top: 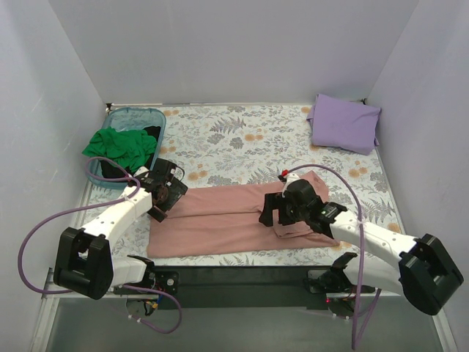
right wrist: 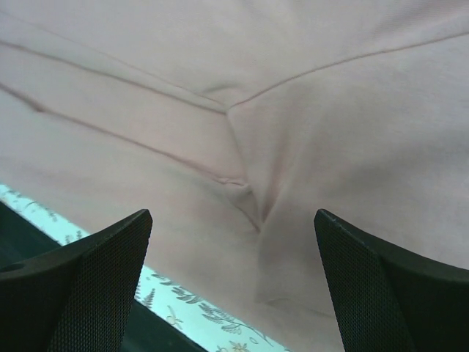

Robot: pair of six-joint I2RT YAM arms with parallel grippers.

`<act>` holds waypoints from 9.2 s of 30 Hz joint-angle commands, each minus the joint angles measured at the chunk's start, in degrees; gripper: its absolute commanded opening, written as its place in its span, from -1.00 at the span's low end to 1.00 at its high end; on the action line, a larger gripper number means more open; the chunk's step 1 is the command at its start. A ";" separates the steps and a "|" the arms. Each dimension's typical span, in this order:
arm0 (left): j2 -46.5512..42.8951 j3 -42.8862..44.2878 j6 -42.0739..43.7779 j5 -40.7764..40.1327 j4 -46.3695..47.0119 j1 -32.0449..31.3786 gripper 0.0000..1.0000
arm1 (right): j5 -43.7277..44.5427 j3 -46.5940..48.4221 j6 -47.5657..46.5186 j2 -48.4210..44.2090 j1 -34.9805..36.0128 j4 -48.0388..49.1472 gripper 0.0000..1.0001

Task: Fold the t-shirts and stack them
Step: Fold the tshirt

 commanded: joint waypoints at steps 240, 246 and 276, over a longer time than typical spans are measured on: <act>10.23 18.82 -3.10 -3.30 9.44 -16.81 -1.00 | 18.98 29.44 -7.84 20.31 -0.44 0.19 -0.97; 18.12 23.66 2.61 -2.51 12.97 -12.16 -1.00 | 15.20 34.01 -9.25 28.75 -5.54 2.39 -0.97; 12.18 12.53 10.62 6.61 14.46 -6.70 0.77 | -3.89 20.95 -8.56 22.37 -13.98 3.10 0.97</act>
